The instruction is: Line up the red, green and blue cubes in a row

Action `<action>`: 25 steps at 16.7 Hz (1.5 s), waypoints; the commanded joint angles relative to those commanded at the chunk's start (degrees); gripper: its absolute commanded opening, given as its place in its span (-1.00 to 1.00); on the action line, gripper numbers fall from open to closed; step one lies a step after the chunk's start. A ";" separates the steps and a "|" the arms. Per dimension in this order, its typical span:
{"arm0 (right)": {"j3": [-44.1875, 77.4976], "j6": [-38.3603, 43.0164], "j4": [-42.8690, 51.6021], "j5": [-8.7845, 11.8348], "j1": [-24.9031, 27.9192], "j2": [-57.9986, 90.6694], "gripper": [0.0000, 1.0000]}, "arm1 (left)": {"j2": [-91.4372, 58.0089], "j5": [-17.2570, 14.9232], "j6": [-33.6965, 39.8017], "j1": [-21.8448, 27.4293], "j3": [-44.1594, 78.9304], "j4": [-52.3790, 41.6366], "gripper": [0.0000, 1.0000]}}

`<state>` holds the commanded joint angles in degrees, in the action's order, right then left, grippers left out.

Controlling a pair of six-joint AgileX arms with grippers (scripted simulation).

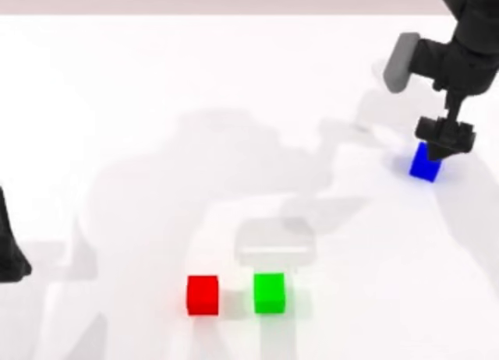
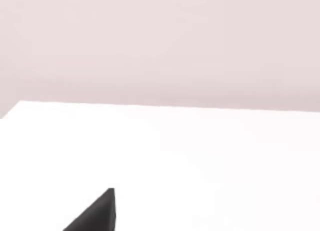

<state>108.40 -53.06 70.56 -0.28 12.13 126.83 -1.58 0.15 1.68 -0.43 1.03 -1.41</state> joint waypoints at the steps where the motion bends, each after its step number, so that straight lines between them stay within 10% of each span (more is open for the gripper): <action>1: 1.27 -0.57 0.64 0.05 0.13 1.27 1.00 | 1.05 -0.09 -1.03 -0.44 -0.66 0.86 1.00; 21: -9.25 -0.77 -14.58 0.03 0.29 6.33 1.00 | 1.58 -0.15 -1.68 -0.71 -1.03 1.40 1.00; 25: -9.25 -0.77 -14.58 0.03 0.29 6.33 0.40 | 1.58 -0.15 -1.68 -0.71 -1.03 1.40 1.00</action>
<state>99.15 -53.83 55.99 -0.25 12.42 133.16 0.00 0.00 0.00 -1.15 0.00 0.00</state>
